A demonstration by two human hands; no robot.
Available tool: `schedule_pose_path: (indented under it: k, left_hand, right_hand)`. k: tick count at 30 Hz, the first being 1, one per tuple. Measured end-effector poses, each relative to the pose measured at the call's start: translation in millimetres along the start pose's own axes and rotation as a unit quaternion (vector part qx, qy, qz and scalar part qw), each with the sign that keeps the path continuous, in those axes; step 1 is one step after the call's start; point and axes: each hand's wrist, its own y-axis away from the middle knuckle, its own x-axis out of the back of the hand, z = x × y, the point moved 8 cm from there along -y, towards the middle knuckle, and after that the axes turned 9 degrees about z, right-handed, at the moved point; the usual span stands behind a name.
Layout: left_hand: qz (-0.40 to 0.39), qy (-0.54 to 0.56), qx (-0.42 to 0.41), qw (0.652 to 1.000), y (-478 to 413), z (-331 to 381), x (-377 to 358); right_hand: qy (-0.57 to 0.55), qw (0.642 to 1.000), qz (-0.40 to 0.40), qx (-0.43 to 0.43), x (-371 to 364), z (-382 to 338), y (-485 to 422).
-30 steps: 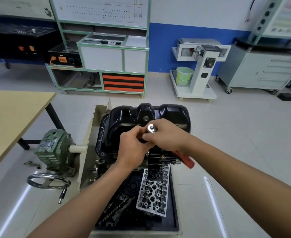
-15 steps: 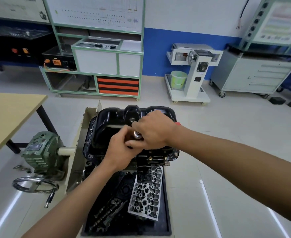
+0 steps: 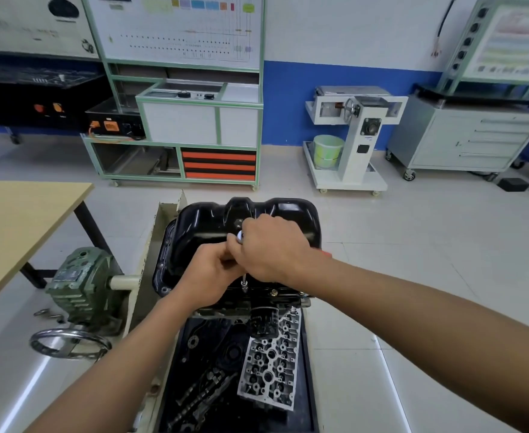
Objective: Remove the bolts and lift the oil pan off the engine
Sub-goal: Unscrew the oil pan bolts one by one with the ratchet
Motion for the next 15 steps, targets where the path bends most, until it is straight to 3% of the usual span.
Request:
schedule_pose_path:
  k: [3,5,7,11,15]
  left_hand:
    - [0.041,0.009,-0.021,0.999,4,-3,0]
    - [0.073,0.022,-0.044,0.996,6,-2,3]
    - [0.094,0.028,-0.052,0.994,6,-2,6]
    - [0.129,0.0,-0.014,0.991,2,-13,16]
    - [0.079,0.003,0.005,0.997,-2,-10,12]
  right_hand:
    - [-0.104,0.982,-0.108,-0.115,-15,7,6]
    - [-0.235,0.936,-0.191,-0.177,-18,9,11]
    - [-0.309,0.902,-0.244,-0.176,-10,8,17]
    - [-0.27,0.933,-0.223,-0.079,19,26,22]
    - [-0.211,0.969,-0.122,-0.042,45,56,6]
